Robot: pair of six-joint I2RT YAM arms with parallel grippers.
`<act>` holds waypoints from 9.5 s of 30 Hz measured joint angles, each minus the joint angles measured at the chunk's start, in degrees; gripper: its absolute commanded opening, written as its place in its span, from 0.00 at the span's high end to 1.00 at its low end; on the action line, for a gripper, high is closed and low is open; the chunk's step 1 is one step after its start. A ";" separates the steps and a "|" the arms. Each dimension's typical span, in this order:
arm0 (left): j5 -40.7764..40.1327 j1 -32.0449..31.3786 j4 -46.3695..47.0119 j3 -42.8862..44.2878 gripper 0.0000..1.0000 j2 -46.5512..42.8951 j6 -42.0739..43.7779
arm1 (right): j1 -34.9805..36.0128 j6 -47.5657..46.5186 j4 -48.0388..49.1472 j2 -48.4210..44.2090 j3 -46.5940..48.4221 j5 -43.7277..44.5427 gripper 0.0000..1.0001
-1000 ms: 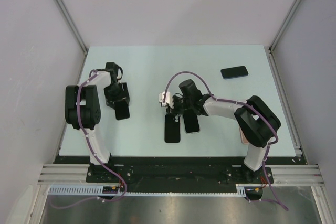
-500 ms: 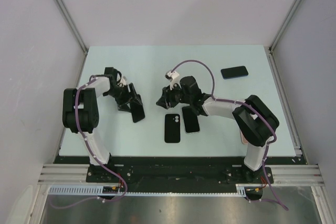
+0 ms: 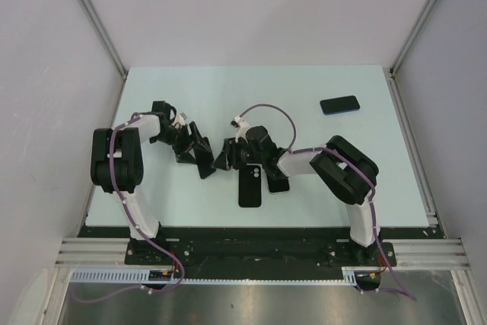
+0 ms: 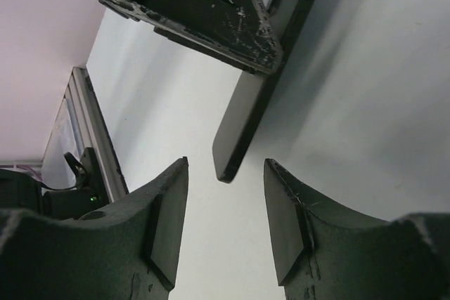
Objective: Put the phone into the phone case
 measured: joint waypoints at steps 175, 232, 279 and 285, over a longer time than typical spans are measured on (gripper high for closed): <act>-3.61 -27.47 27.12 -18.34 1.00 -7.37 -20.48 | 16.83 5.49 -55.25 -13.64 3.91 54.93 0.37; -6.88 -23.67 4.33 -13.09 0.91 -12.24 -5.09 | 4.17 9.20 -35.69 -25.66 -14.91 19.87 0.48; -13.90 -32.00 4.17 -17.03 1.00 -14.53 -11.34 | 5.95 18.12 -28.50 -22.64 -18.38 18.62 0.47; -14.69 -32.35 3.39 -17.03 1.00 -15.80 -11.34 | 5.95 18.12 -28.48 -22.62 -18.40 18.60 0.46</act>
